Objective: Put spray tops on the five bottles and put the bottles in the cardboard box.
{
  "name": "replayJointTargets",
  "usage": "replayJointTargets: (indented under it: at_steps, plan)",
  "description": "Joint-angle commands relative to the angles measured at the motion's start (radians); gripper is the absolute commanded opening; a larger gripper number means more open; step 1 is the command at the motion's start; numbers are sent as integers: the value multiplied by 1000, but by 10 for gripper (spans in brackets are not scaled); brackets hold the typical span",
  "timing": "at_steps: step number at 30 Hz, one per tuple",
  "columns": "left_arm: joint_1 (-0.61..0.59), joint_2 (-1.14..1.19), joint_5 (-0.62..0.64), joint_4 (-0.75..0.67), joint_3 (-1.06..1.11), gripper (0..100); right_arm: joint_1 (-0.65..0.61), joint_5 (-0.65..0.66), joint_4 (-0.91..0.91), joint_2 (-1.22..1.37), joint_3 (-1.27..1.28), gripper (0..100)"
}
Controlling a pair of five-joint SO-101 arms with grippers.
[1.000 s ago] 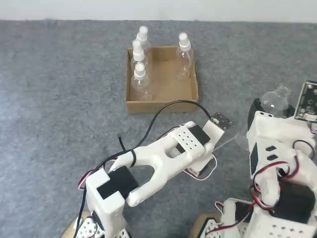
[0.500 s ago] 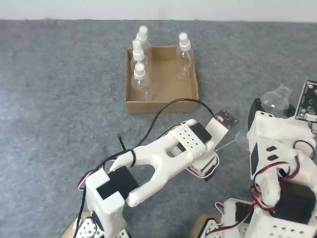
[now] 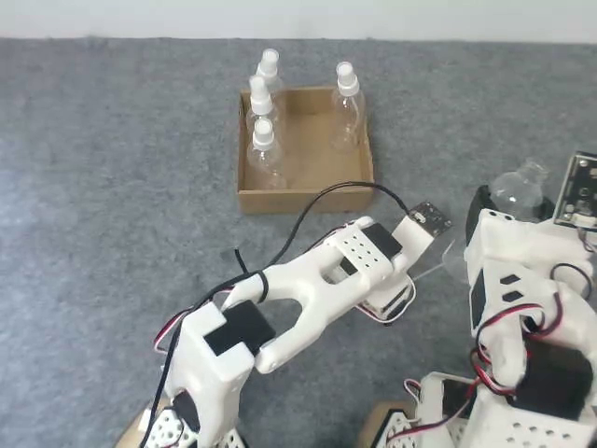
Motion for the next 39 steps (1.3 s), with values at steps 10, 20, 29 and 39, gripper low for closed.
replayJointTargets:
  at_steps: [10, 20, 29, 39]
  plan:
    - [-15, -48, -9, 114, -38, 11, 12, 12, -2, -16, -5, 55]
    - [-60, -276, -315, 244, 170, 11, 12, 12, -2, -16, -5, 55]
    - [-328, -425, -824, 242, 328, 12, 12, 9, -2, -16, -5, 55]
    - [-647, -482, -1488, 236, 364, 12, 8, 8, -2, -7, -5, 55]
